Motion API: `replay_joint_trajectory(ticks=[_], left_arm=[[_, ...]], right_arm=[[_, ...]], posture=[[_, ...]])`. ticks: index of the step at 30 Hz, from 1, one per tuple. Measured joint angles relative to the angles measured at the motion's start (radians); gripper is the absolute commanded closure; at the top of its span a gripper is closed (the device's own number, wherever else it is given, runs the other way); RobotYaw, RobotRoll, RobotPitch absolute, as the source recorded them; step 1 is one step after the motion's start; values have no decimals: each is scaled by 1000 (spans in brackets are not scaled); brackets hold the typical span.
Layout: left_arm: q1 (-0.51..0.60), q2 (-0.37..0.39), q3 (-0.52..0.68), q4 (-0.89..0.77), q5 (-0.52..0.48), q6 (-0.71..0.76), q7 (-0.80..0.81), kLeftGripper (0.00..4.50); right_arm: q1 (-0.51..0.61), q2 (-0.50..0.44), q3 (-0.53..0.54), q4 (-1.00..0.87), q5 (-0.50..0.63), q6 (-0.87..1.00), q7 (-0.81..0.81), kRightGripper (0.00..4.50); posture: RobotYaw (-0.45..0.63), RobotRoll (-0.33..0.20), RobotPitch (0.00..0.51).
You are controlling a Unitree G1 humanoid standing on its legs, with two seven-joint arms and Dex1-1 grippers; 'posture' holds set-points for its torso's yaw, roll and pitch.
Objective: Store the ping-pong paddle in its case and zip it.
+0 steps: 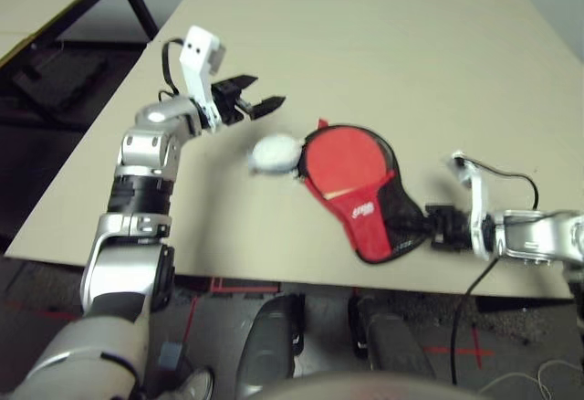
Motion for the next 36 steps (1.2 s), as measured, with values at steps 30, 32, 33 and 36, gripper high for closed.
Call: replay_joint_trajectory(ticks=[30, 32, 33, 36], left_arm=[[-87, 87, -144, 137, 100, -54, -270, 0], [-97, 109, -164, 139, 114, -60, -314, 0], [-100, 122, -171, 139, 122, -64, -340, 0], [-107, 142, -183, 138, 138, -72, -384, 0]], right_arm=[[-699, -303, 392, -87, -732, 121, 448, 30], [-712, -278, 456, -89, -862, 97, 537, 30], [-720, -260, 498, -89, -939, 77, 593, 30], [-728, -222, 563, -74, -1081, 37, 695, 30]], posture=[[-98, 0, 123], [-94, 0, 123], [-94, 0, 123], [-84, 0, 126]])
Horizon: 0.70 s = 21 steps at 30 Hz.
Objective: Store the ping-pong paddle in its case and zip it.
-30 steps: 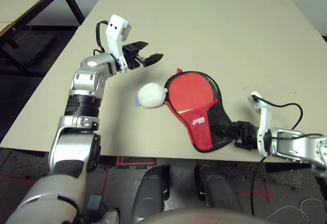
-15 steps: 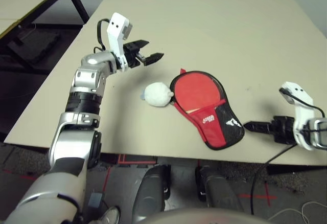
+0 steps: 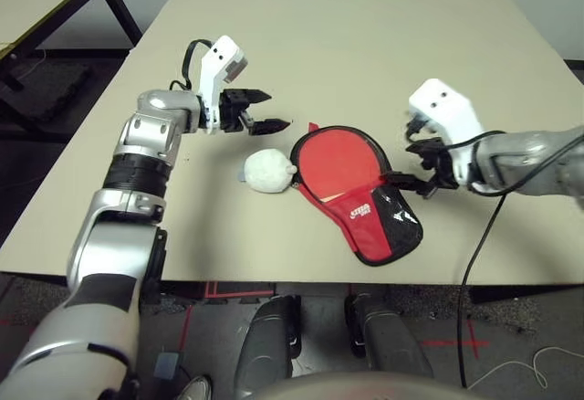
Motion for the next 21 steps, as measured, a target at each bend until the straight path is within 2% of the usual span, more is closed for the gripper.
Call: replay_joint_trajectory(ticks=[5, 8, 21], left_arm=[[1, 35, -30, -39, 6, 8, -95, 0], [14, 49, -37, -74, 6, 16, -129, 0], [112, 52, -114, -133, 84, -73, -168, 0]], right_arm=[[-33, 93, 57, 60, -186, -39, 152, 30], [-34, 141, 77, 83, -253, -43, 218, 30], [-24, 213, 110, 102, -441, -44, 385, 30]], posture=[[-66, 0, 132], [-60, 0, 134], [-59, 0, 138]])
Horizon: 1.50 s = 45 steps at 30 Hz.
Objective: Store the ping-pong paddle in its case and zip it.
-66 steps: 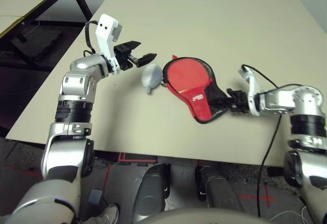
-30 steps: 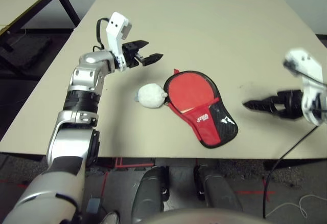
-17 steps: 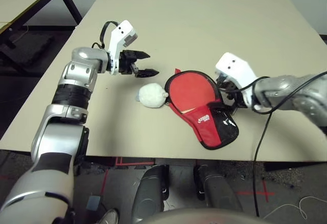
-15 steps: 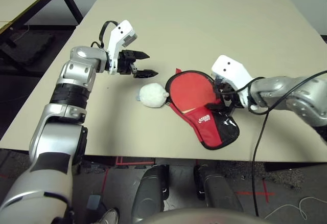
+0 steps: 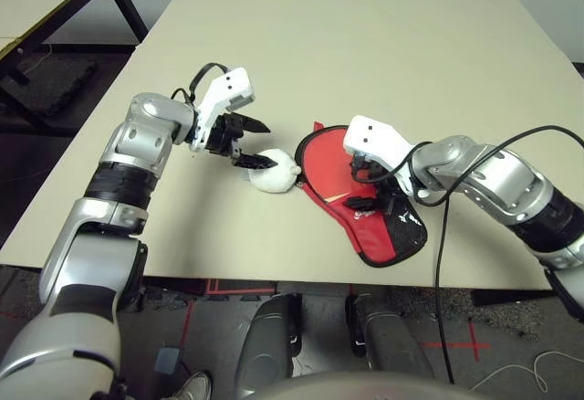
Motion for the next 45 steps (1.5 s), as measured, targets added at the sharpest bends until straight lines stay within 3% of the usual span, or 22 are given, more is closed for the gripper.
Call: replay_joint_trajectory(ticks=[11, 17, 23, 27, 36, 45], left_arm=[[61, 43, -88, -89, 10, 35, -154, 0], [43, 29, -102, -51, 45, 24, -142, 1541], [-59, -32, -102, 121, 95, -38, -41, 3368], [-144, -101, -98, 288, 123, -85, 87, 4155], [-284, -209, -44, 595, 159, -138, 357, 4216], [-377, -281, 8, 752, 194, -155, 595, 4219]], right_arm=[[17, 26, -13, 21, -66, 7, 41, 30], [22, 44, -16, 41, -100, 0, 50, 0], [37, 45, -14, 55, -152, -42, 70, 0], [47, 43, -9, 59, -197, -82, 90, 0], [74, 51, -12, 71, -248, -103, 123, 0], [83, 70, -22, 72, -261, -102, 140, 0]], posture=[[-70, 0, 137], [-68, 0, 140], [-66, 0, 143], [-68, 0, 144], [-74, 0, 143], [-82, 0, 140]])
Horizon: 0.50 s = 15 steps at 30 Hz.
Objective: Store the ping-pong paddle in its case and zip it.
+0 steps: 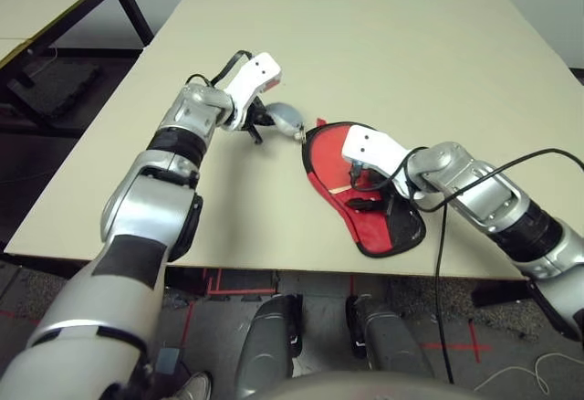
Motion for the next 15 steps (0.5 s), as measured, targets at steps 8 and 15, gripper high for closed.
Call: replay_joint_trajectory(ticks=[8, 15], left_arm=[[-31, -103, 41, 72, 9, -47, 230, 4233], [-46, -203, 45, 107, 51, -90, 405, 4236]], right_arm=[[1, 24, -13, 15, -15, 0, 10, 0], [1, 58, -20, 32, -36, 5, 8, 0]], posture=[[-84, 0, 144], [-104, 0, 150]])
